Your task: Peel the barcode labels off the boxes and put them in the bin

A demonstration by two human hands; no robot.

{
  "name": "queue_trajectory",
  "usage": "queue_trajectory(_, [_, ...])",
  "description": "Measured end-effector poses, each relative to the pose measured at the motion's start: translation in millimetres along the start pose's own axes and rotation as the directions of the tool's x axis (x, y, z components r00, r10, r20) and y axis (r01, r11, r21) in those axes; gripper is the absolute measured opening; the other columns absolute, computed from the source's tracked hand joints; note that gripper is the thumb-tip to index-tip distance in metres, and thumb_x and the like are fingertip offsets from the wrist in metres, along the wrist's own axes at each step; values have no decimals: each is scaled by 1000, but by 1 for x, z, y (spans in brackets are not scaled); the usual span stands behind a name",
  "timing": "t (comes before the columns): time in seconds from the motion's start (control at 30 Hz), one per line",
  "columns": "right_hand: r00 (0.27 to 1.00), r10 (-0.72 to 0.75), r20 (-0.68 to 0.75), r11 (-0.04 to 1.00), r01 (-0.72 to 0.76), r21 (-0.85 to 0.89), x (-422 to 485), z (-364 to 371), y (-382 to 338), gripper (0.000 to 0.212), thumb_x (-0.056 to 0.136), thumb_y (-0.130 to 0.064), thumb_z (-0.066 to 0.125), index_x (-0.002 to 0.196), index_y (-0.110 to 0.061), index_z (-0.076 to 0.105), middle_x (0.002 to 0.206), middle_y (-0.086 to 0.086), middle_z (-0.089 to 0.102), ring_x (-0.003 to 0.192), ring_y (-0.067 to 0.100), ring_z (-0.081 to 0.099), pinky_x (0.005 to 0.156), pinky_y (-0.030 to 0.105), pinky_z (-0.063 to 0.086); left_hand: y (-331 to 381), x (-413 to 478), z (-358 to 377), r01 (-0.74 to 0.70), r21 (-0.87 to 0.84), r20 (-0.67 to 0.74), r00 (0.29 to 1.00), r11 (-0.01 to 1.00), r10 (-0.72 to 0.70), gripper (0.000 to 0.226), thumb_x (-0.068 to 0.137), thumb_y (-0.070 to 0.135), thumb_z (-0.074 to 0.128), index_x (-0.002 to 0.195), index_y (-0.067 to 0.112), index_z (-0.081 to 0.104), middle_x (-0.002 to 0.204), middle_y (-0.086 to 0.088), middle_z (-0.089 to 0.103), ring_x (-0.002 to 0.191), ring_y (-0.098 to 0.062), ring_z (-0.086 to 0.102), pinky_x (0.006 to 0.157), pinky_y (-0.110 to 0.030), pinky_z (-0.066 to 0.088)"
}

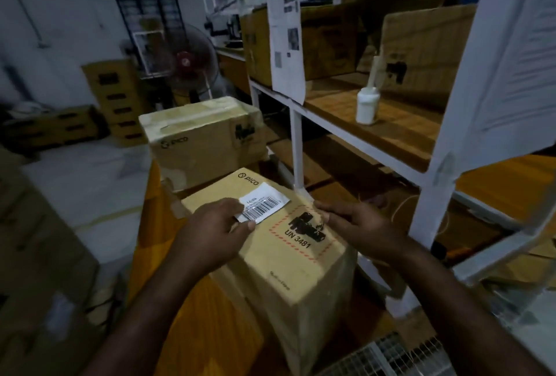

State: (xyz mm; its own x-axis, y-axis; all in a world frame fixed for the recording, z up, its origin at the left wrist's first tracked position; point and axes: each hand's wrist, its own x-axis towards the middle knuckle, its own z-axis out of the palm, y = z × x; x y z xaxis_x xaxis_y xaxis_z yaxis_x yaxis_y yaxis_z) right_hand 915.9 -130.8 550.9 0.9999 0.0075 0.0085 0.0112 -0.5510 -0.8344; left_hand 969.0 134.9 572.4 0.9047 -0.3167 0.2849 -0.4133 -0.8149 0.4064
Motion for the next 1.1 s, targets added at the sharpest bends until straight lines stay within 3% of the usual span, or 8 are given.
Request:
queue_trajectory(0.2, [950,-311,-30,654,191,-732,52,11,-38,15,94,-32,50,90,-24,62,96,-1,68,92,21,67,77,39,56,18,-9,1,95,246,-29,995,965,-91,36,88,56,57,97,23,69,101,6,67,90,-12,58,73,-34,52])
queue_trajectory(0.3, [904,-423,-65,664,261,-701,60,43,-54,26,89,-42,51,87,-21,67,96,4,65,94,27,60,84,41,49,24,-9,-7,165,247,-4,986,955,-169,44,91,62,50,87,24,72,94,6,64,84,-10,57,67,-32,49])
queue_trajectory(0.47, [946,-314,-75,709,182,-682,67,63,-58,41,94,-49,50,114,-17,65,118,5,57,112,25,51,95,44,41,18,19,-21,260,202,121,950,944,-287,31,94,45,59,78,21,68,82,5,65,74,-8,58,61,-28,45])
queue_trajectory(0.63, [978,-206,-42,779,138,-612,80,56,-64,46,87,-59,57,113,-22,66,119,0,58,111,23,54,95,47,45,-9,39,-18,224,41,246,942,974,-227,15,82,39,76,81,26,69,90,11,69,86,-7,63,78,-39,57])
queue_trajectory(0.73, [983,-182,-38,802,126,-584,84,62,-70,45,85,-58,61,111,-21,64,117,0,60,105,21,56,95,44,46,-25,44,-19,215,-73,306,934,974,-184,32,77,44,80,101,30,65,107,13,62,96,-11,61,82,-35,56])
queue_trajectory(0.9, [982,-163,-90,877,103,-469,88,68,-58,41,80,-59,65,105,-26,60,112,-3,59,105,18,55,92,41,47,-38,56,-17,56,259,342,928,964,-146,85,72,73,65,145,42,35,155,12,28,141,-20,28,109,-42,26])
queue_trajectory(1.0, [976,-198,-92,885,137,-446,91,69,-57,29,80,-56,67,91,-33,53,99,-9,59,95,15,57,88,44,50,-41,63,-20,-24,273,410,907,962,-94,85,74,74,62,148,43,32,156,12,25,142,-19,23,114,-45,23])
queue_trajectory(1.1, [968,-227,-110,901,165,-402,90,68,-57,25,80,-49,71,84,-34,51,85,-16,55,87,11,56,83,42,51,-46,74,-18,-7,16,396,918,1000,0,65,81,61,66,140,40,46,145,12,41,133,-14,38,108,-40,39])
